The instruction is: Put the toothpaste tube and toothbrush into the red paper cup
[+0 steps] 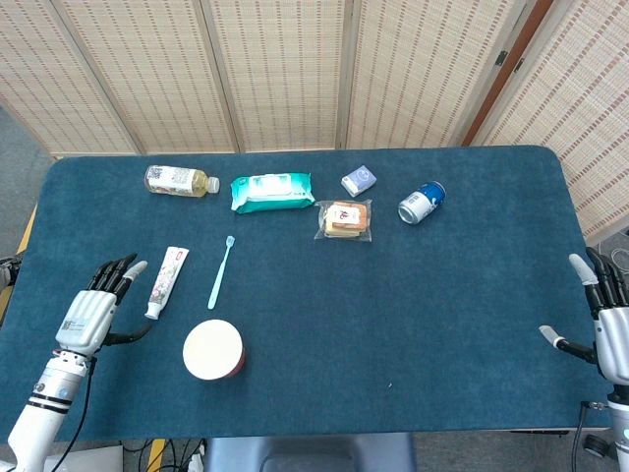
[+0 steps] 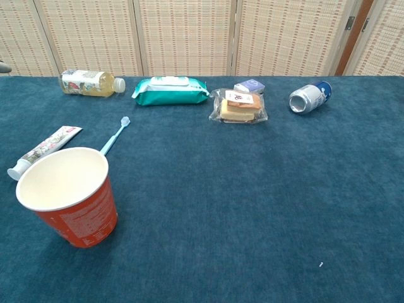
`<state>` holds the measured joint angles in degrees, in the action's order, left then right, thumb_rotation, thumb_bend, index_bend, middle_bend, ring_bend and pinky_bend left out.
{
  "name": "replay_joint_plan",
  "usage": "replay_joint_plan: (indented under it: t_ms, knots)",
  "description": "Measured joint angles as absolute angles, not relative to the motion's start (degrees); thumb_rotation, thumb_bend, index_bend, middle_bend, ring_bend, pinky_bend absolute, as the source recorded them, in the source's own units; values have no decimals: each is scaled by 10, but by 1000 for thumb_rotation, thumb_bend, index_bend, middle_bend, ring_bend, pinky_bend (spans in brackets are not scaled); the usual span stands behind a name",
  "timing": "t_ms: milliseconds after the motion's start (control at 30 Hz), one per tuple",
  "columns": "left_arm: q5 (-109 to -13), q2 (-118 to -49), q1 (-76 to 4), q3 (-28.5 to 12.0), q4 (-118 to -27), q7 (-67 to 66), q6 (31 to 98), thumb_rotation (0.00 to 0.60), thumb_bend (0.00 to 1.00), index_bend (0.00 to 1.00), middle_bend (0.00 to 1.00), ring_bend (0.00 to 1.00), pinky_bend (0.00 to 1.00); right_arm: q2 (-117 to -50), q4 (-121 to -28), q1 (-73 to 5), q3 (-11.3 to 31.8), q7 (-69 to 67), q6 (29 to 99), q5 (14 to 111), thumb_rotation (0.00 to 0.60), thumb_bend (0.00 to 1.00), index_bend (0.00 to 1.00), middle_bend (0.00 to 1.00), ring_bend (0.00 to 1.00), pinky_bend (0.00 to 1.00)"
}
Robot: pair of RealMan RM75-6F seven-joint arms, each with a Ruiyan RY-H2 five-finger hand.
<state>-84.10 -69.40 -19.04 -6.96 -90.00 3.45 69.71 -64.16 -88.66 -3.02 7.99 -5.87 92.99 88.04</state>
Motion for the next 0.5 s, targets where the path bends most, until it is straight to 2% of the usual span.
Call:
replay_joint_plan:
  t_ms: [233,500]
  knots:
    - [-834,-701,-226,-70,-859,45,644,600,51,0,0,0,0,-640,-894,-40,83,-52,917,876,600,0,0,0,26,366]
    - [-818,-721,-262,-73,-798,70,598,600,45,0,0,0,0,-639,-898,-52,88,-48,898,868,600,0,0,0,26,366]
